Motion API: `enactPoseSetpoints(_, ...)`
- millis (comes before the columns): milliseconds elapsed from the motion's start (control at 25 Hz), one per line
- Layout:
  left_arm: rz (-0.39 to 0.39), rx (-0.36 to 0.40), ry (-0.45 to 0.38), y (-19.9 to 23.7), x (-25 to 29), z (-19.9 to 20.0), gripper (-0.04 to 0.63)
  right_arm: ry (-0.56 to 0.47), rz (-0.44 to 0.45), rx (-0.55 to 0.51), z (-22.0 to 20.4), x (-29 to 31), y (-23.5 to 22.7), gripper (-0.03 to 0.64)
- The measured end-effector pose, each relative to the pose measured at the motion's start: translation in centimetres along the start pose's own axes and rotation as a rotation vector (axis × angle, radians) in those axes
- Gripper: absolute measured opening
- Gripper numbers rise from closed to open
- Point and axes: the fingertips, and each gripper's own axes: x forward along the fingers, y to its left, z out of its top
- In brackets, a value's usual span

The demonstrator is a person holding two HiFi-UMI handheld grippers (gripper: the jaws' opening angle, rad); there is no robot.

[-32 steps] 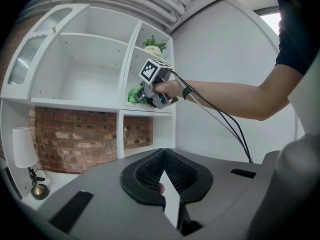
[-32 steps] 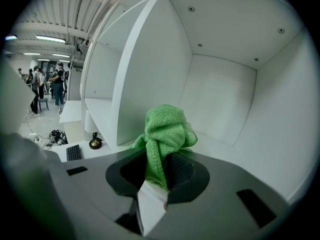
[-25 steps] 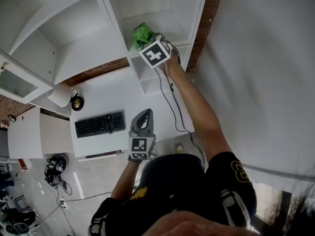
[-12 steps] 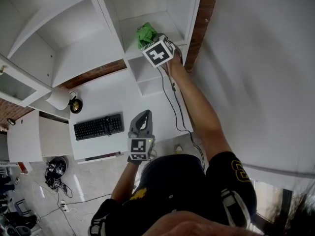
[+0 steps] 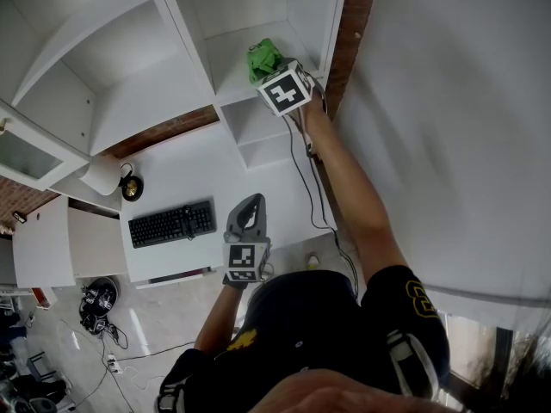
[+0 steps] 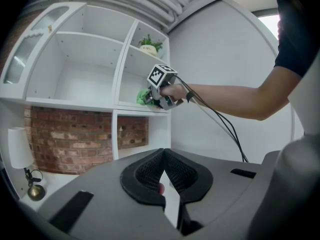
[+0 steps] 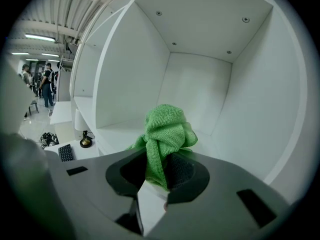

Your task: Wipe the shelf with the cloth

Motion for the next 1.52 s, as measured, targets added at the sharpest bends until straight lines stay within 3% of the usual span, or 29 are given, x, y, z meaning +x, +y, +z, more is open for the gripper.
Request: enactPoseSetpoints(1520, -0.015, 0.003, 0.004, -0.5, 0.0, -0.3, 0.018, 0.030, -0.104, 0.099, -3.8, -1.9, -5.9, 0.083)
